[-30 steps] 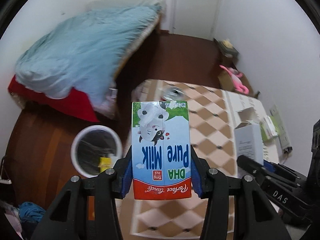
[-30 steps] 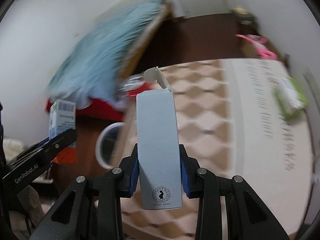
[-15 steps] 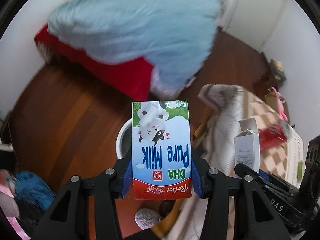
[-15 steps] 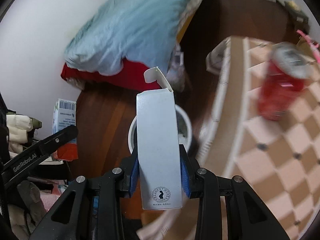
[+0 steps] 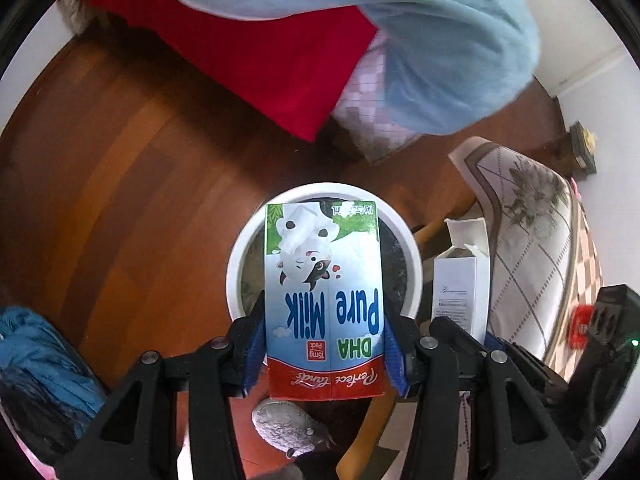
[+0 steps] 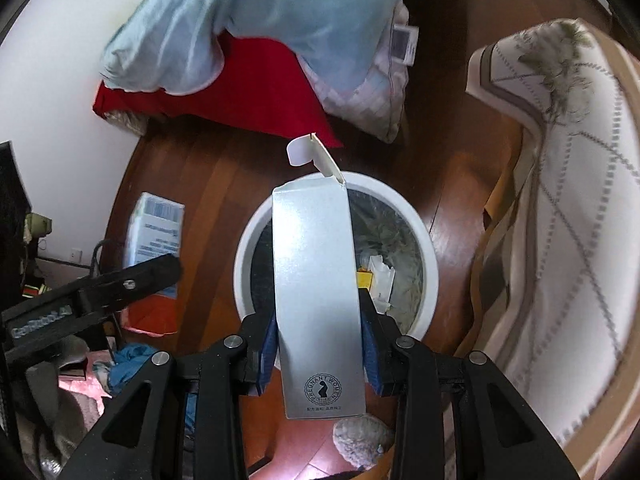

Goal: Collect trash
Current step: 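Carry both cartons over the white bin and open both tools to drop them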

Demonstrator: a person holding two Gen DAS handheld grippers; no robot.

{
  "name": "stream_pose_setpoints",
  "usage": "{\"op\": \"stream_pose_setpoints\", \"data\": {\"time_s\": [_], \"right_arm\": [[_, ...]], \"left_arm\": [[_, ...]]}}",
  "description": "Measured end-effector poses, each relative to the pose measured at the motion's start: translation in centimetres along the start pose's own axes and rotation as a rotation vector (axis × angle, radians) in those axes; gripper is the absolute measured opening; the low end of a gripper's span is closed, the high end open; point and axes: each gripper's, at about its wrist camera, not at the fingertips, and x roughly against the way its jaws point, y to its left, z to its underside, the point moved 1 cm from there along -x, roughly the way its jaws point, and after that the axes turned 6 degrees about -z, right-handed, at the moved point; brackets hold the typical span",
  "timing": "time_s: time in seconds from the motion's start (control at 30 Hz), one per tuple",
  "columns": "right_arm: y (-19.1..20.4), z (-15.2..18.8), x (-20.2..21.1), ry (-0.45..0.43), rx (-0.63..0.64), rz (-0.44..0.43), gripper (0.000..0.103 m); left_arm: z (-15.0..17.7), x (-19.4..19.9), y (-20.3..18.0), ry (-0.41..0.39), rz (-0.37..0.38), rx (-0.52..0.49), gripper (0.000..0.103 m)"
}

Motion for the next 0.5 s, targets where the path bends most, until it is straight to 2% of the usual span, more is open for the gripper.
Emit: {"op": "stream_pose_setpoints", "data": {"time_s": [0.03, 0.07, 0.1, 0.13, 0.17, 0.3, 0.5], "right_arm": [[-0.4, -0.2, -0.6, 0.012, -0.013, -0.001, 0.038], [-0.5, -0.4, -0.8, 0.019, -0.019, -0.006, 0.051], [-0.8, -0.4, -0.9, 0.017, -0.026, -0.004, 0.065], [-0.9, -0.6, -0.9, 0.009, -0.024, -0.005, 0.085], [-1.0, -0.6, -0.8, 0.005, -0.018, -0.007, 0.091], [-0.9, 0.0, 0.3, -0.012, 0.004, 0.032, 0.103], [0.9, 1.7, 3.2, -0.040, 0.081, 0.093, 0.103]], "left_arm": [[-0.1, -0.1, 0.4, 0.000, -0.008, 0.005, 0.051], [-0.1, 0.0, 0.7, -0.008, -0.011, 0.012, 0.062], [-0.1, 0.2, 1.1, -0.014, -0.015, 0.022, 0.079], [0.0, 0.4, 1.5, -0.023, -0.019, 0.025, 0.086], [0.2, 0.7, 1.8, -0.030, -0.025, 0.030, 0.093], [1.0, 1.8, 2.6, -0.075, -0.087, 0.031, 0.101], [3.4, 4.4, 3.2, -0.143, -0.154, 0.025, 0.101]]}}
